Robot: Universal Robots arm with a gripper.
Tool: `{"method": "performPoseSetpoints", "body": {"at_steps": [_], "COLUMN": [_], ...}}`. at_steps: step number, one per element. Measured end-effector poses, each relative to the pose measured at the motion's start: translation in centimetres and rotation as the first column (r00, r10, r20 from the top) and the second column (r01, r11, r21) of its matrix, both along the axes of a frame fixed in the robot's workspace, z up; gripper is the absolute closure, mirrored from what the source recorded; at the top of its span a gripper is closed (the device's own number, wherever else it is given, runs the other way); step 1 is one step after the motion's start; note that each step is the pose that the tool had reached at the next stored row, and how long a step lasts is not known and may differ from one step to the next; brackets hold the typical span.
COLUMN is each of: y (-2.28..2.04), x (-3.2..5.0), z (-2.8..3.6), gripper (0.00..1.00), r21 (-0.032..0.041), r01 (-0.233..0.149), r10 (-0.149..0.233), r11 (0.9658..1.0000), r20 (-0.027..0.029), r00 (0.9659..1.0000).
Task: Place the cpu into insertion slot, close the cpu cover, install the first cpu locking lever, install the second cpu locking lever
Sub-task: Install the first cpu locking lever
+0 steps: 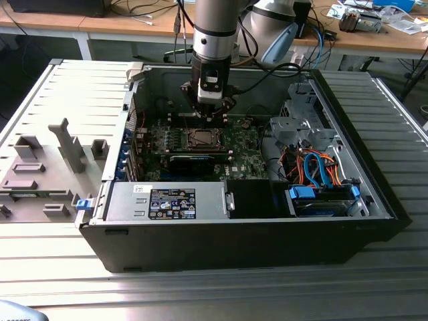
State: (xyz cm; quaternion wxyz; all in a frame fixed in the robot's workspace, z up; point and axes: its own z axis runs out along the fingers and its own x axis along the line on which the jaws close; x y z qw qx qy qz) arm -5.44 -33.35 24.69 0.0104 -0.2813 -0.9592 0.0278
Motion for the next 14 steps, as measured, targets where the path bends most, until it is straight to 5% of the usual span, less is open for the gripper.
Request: {"method": "performPoseSetpoints", "body": {"at_steps": [14], "y": [0.00], "x": [0.00], "z": [0.00], "gripper": [0.89], "r21": [0.0000], "r01": [-0.016], "r10": [0.016], "r11": [0.9999], "r20": [-0.0001], "r00": [0.9999]}}
